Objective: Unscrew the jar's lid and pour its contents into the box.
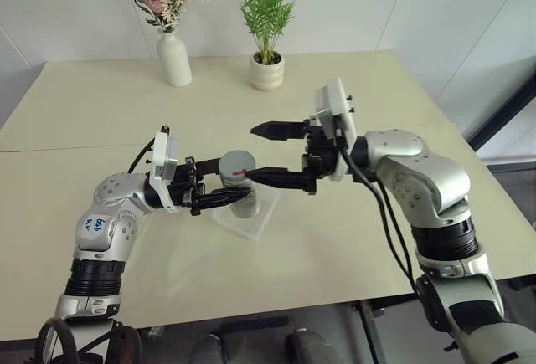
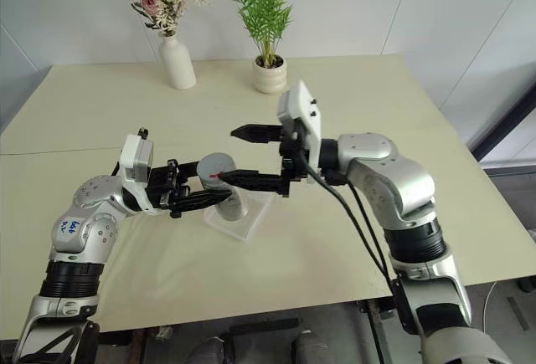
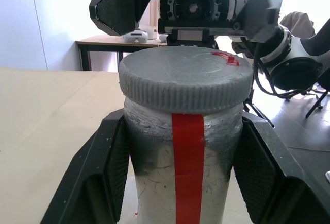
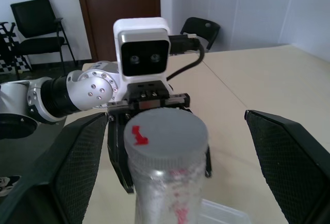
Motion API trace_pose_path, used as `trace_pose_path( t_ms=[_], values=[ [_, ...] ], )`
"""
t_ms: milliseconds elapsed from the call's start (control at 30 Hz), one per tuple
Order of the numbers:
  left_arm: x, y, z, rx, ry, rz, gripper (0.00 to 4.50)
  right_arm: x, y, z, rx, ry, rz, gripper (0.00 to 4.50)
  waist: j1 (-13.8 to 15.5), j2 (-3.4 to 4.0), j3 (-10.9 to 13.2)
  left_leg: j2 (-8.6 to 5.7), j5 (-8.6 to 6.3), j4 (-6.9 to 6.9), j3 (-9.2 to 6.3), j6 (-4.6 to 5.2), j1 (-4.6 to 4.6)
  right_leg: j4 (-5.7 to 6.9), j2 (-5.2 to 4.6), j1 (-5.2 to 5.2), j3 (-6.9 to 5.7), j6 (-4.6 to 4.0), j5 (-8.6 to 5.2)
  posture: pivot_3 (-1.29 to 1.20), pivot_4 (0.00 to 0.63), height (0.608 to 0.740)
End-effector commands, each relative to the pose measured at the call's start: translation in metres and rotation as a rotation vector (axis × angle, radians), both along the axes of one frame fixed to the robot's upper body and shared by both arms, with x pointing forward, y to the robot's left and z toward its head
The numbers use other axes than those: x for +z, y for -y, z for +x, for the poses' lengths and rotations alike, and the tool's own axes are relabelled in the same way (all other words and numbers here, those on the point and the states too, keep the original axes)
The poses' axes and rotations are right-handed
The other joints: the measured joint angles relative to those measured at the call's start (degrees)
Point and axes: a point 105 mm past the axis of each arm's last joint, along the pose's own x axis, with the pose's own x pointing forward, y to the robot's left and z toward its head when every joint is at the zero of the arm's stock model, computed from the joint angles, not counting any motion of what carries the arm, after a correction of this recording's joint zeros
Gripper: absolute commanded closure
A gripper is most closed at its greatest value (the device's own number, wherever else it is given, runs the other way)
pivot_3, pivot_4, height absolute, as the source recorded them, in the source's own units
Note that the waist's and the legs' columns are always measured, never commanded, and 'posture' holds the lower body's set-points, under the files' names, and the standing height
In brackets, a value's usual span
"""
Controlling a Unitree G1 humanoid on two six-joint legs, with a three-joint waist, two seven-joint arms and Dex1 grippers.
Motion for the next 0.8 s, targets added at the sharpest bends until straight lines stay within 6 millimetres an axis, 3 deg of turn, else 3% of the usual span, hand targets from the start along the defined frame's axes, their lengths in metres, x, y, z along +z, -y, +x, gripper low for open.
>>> trace_pose_path(
  t_ms=[33,467,800],
  values=[
    [0.007,0.004,-0.002,-0.013,0.041,-0.011,2.05,0.009,-0.011,0.0,-0.018,0.06,-0.016,0.02,0.0,0.0,0.0,0.0,-0.01,0.01,0.0,0.01,0.0,0.02,0.0,0.0,0.0,0.0,0.0,0.0,0.15,0.74],
    [0.008,0.007,-0.002,-0.024,0.04,-0.017,2.05,-0.001,-0.03,0.008,-0.024,0.045,-0.054,0.02,-0.03,0.0,0.0,0.01,-0.01,-0.02,0.01,0.01,0.0,0.01,0.02,-0.02,0.0,0.0,0.0,0.0,0.15,0.74],
    [0.007,0.005,-0.003,-0.015,0.039,-0.014,2.05,0.006,-0.01,0.022,-0.114,0.032,-0.021,0.02,-0.05,0.0,0.0,0.01,-0.02,0.0,0.01,0.02,0.0,0.04,0.01,-0.02,0.0,0.0,0.0,0.0,0.15,0.74]
  ],
)
